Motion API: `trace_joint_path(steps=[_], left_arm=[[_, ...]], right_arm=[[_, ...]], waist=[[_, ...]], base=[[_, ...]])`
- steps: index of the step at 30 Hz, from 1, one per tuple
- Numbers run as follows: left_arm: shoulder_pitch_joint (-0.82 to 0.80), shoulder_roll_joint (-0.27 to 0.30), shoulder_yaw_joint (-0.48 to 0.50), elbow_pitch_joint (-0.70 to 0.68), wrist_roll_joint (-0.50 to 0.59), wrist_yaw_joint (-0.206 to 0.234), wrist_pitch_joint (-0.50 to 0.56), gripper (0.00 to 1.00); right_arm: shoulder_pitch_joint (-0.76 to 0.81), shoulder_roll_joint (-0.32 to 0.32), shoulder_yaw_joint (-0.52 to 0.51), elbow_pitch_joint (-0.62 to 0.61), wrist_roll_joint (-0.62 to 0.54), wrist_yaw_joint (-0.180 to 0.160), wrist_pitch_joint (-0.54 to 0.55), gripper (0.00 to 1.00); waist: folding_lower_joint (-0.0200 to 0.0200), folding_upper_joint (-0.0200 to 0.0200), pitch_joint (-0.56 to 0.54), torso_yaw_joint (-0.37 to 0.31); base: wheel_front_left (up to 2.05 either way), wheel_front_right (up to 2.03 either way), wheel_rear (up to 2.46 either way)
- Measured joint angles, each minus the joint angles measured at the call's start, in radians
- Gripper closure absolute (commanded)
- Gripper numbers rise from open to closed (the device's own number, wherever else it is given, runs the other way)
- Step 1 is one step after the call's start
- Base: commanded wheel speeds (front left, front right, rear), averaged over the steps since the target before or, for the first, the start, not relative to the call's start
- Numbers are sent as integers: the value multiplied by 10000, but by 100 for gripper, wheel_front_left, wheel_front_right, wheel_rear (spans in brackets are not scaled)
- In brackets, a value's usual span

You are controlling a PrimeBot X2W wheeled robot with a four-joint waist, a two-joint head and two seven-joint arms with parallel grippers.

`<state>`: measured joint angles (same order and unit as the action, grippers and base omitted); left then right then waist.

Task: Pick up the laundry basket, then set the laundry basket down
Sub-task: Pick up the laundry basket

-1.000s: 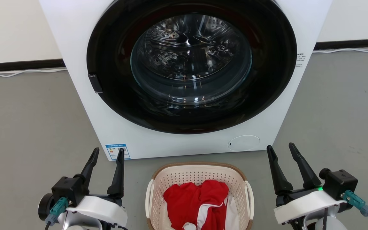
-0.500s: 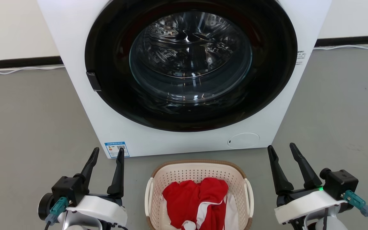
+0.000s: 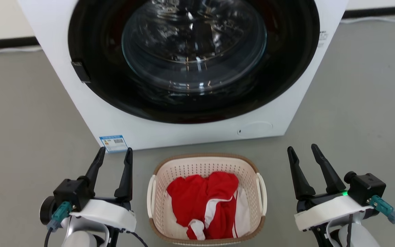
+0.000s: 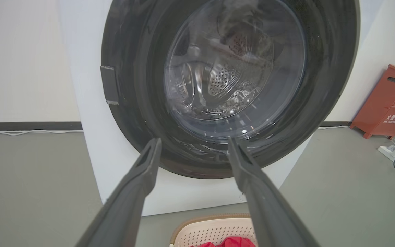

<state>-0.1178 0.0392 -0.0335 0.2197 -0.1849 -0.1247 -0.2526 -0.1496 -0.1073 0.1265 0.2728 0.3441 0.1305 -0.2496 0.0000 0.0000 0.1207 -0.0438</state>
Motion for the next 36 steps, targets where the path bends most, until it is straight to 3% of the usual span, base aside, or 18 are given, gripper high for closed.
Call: trace_joint_path(steps=[23,36], left_arm=[[-2231,337,232,1613,-422,0,-29,0],[-3946,794,-757,3914,-1220,0,-31,0]], right_arm=[[-2011,196,-585,1172,0,0,-2,0],[-3331,257,-780,2964,272,0,-13,0]], waist=[[0,0,3251,-266],[0,0,5127,-106]], base=[[0,0,0],[0,0,0]])
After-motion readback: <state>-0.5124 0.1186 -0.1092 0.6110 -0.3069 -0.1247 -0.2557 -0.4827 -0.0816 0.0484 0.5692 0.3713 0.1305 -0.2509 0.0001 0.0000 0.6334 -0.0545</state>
